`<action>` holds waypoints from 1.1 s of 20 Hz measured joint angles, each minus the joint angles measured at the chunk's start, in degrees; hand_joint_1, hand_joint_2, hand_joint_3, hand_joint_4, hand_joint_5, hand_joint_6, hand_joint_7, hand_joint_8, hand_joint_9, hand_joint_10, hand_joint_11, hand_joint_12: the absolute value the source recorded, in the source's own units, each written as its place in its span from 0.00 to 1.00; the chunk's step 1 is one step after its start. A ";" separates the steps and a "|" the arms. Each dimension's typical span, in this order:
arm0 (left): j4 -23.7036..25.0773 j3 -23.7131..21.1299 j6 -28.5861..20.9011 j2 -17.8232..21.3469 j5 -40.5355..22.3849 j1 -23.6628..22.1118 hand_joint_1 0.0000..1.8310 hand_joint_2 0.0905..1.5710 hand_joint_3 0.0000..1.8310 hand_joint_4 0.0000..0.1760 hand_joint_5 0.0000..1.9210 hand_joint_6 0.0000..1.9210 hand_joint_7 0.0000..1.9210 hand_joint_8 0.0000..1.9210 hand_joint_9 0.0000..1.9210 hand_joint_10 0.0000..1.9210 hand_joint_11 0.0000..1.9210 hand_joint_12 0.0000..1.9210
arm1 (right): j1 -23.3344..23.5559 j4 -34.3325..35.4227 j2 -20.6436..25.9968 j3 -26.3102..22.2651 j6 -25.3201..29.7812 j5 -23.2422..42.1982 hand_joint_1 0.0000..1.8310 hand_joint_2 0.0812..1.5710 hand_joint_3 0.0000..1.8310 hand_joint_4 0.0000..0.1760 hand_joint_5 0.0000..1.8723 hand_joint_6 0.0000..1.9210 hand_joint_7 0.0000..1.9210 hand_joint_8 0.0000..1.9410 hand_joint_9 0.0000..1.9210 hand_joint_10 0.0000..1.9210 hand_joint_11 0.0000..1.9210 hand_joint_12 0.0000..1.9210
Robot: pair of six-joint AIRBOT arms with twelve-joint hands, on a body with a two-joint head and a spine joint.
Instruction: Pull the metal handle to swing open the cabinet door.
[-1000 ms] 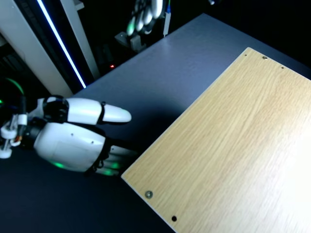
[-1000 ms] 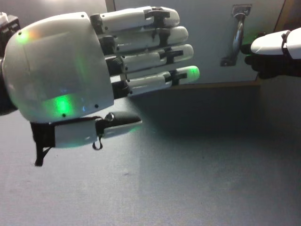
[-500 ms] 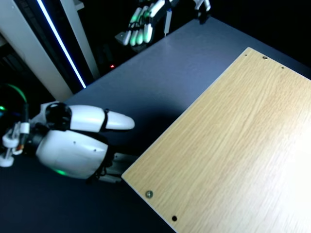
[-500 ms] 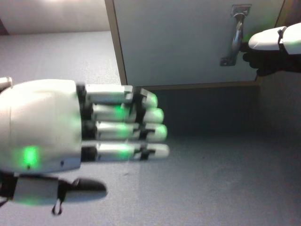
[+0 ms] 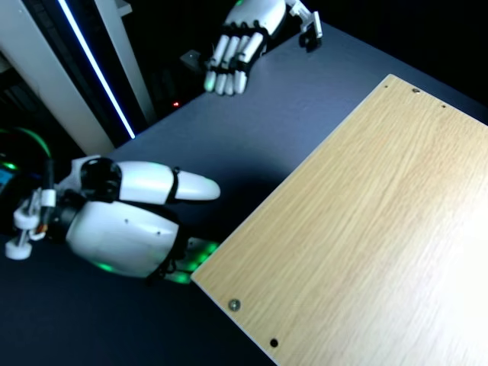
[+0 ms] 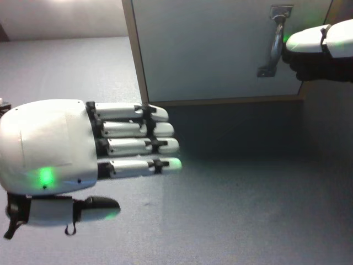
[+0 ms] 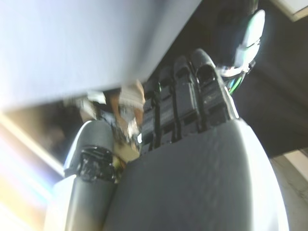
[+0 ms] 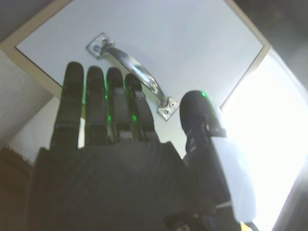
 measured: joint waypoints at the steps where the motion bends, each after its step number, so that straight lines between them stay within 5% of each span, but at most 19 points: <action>1: -0.74 0.24 1.44 -0.13 0.55 0.00 0.00 1.00 0.01 0.00 0.07 0.00 0.07 0.00 0.05 0.00 0.00 0.15 | 0.00 -0.02 0.11 -0.20 0.00 -0.07 0.00 0.98 0.01 0.00 0.00 0.00 0.00 0.00 0.00 0.00 0.00 0.02; 5: -2.91 0.70 5.46 -0.66 0.90 0.00 0.00 1.00 0.04 0.00 0.04 0.00 0.04 0.00 0.03 0.00 0.00 0.11 | -0.11 0.04 1.03 -1.77 0.02 -0.26 0.00 0.99 0.02 0.00 0.01 0.00 0.00 0.00 0.00 0.00 0.00 0.00; 16: -4.28 2.38 2.45 -0.72 0.00 -0.07 0.00 1.00 0.05 0.00 0.03 0.00 0.03 0.00 0.02 0.00 0.00 0.08 | -1.99 -0.44 5.09 -7.23 0.02 1.16 0.00 1.00 0.05 0.00 0.01 0.00 0.00 0.00 0.00 0.00 0.00 0.00; 22: -4.44 7.04 2.38 -2.08 0.42 0.02 0.00 1.00 0.06 0.00 0.03 0.00 0.03 0.00 0.02 0.00 0.00 0.07 | -4.00 -1.42 7.23 -10.01 0.02 2.58 0.00 1.00 0.06 0.00 0.02 0.00 0.01 0.00 0.00 0.00 0.01 0.01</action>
